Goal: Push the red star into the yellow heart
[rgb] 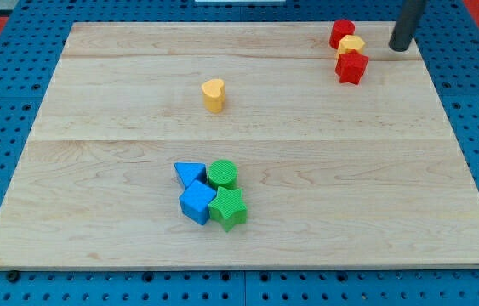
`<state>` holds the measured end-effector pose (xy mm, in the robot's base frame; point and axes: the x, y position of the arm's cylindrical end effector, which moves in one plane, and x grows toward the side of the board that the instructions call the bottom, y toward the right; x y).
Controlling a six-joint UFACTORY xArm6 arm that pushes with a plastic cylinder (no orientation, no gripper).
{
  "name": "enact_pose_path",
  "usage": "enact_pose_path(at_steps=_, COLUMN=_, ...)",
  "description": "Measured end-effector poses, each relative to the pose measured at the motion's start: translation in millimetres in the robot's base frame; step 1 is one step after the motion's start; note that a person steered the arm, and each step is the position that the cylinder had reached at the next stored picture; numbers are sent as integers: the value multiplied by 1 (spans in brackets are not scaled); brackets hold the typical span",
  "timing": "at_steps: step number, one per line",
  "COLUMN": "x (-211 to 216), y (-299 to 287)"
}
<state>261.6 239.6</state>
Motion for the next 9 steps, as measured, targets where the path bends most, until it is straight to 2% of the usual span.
enact_pose_path(at_steps=1, x=37, y=-42)
enact_pose_path(at_steps=2, x=54, y=-84)
enact_pose_path(at_steps=5, x=62, y=-185)
enact_pose_path(at_steps=9, x=114, y=-169)
